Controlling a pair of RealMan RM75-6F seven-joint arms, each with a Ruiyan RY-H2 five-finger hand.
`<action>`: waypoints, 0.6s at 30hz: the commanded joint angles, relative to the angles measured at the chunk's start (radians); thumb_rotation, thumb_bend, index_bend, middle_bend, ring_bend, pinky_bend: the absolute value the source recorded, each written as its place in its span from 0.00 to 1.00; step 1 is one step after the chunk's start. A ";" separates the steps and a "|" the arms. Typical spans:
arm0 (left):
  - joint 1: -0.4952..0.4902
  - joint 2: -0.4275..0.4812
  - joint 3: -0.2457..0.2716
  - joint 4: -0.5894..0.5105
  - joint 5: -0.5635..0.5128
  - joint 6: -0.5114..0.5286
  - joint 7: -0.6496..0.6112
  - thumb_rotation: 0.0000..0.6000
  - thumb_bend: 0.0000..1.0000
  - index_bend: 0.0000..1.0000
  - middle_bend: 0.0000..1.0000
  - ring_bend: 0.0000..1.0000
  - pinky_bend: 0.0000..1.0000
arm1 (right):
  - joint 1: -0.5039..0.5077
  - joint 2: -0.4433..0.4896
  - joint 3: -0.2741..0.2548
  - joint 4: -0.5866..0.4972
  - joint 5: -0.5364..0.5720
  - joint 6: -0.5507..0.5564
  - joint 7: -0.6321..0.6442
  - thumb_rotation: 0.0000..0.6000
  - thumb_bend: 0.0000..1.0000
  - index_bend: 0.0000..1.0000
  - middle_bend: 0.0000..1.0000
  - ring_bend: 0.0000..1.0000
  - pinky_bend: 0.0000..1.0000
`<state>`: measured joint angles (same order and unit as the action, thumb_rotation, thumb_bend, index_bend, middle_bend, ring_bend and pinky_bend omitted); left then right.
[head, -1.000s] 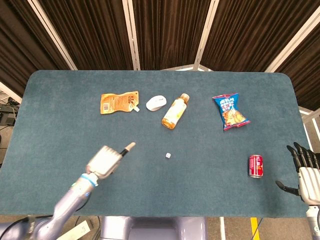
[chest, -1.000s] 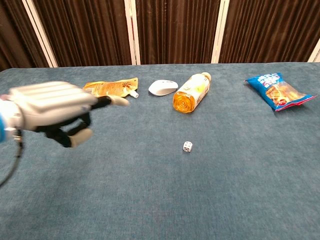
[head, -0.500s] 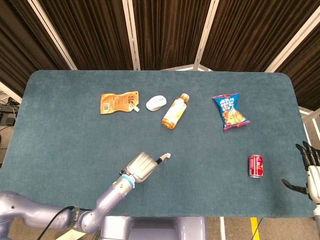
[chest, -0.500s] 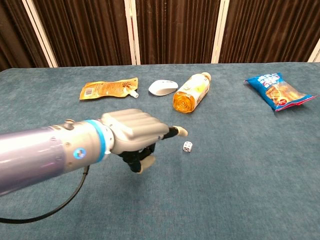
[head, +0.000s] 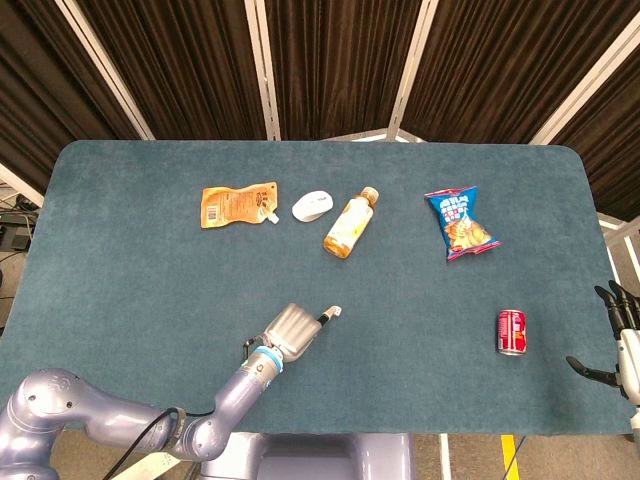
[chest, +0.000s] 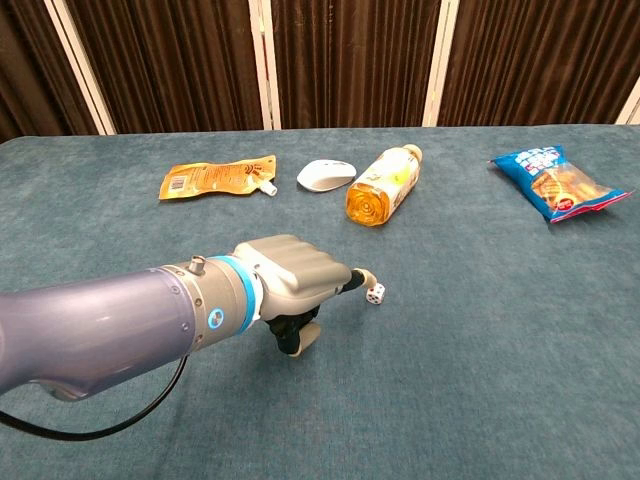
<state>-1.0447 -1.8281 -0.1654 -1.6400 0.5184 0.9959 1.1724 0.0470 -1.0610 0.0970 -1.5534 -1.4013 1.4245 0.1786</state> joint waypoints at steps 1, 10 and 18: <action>-0.015 -0.007 0.004 0.013 -0.011 -0.002 -0.017 1.00 0.63 0.00 0.80 0.82 0.77 | -0.004 -0.002 -0.003 0.002 -0.004 0.006 0.001 1.00 0.00 0.06 0.00 0.00 0.00; -0.048 -0.007 0.039 0.009 -0.050 0.005 -0.030 1.00 0.63 0.00 0.80 0.82 0.77 | -0.002 -0.008 -0.003 0.009 -0.003 0.002 -0.001 1.00 0.00 0.06 0.00 0.00 0.00; -0.046 0.019 0.077 -0.040 -0.045 0.029 -0.048 1.00 0.64 0.00 0.80 0.82 0.77 | -0.004 -0.009 -0.005 0.004 -0.013 0.013 -0.009 1.00 0.00 0.06 0.00 0.00 0.00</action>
<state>-1.0941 -1.8161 -0.0969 -1.6676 0.4679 1.0182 1.1273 0.0432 -1.0698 0.0927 -1.5481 -1.4128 1.4362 0.1708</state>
